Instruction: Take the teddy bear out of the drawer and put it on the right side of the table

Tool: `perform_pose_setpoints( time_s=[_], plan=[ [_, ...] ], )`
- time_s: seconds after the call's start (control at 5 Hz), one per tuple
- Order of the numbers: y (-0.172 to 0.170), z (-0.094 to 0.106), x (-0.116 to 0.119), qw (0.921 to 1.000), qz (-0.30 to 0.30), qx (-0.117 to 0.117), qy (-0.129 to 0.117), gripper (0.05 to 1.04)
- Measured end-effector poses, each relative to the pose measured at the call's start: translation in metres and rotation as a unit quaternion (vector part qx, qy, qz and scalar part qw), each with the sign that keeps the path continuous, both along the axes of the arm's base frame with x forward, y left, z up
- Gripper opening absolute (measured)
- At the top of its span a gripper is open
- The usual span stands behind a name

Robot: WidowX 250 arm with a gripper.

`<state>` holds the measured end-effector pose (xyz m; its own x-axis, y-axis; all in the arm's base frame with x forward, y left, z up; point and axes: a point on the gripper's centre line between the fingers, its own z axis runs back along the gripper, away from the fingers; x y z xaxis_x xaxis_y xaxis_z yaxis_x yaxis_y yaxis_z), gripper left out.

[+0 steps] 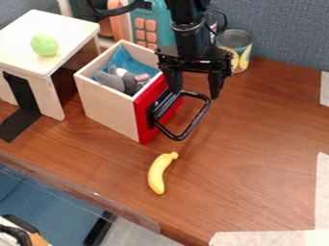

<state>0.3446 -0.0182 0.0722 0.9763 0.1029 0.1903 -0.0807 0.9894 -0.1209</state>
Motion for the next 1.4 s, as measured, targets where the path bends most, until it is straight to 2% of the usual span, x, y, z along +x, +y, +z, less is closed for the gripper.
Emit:
perform_pose_setpoints(
  time_s=[0.2, 0.4, 0.6, 0.8, 1.0, 1.2, 1.4],
  plan=[
    [-0.002, -0.009, -0.003, 0.9998, -0.001, -0.008, 0.018, 1.000],
    [0.021, 0.025, 0.007, 0.9979, 0.015, -0.061, -0.012, 0.999],
    [0.045, 0.062, 0.005, 0.9943, 0.038, -0.077, -0.063, 1.000],
    [0.071, 0.079, -0.010, 0.9935, 0.048, -0.050, -0.090, 1.000],
    [0.087, 0.062, -0.028, 0.9977, 0.044, -0.001, -0.051, 1.000],
    [0.099, 0.041, -0.027, 0.9976, 0.050, 0.045, -0.017, 1.000],
    [0.098, 0.015, -0.023, 0.9966, 0.035, 0.073, 0.015, 1.000]
  ],
)
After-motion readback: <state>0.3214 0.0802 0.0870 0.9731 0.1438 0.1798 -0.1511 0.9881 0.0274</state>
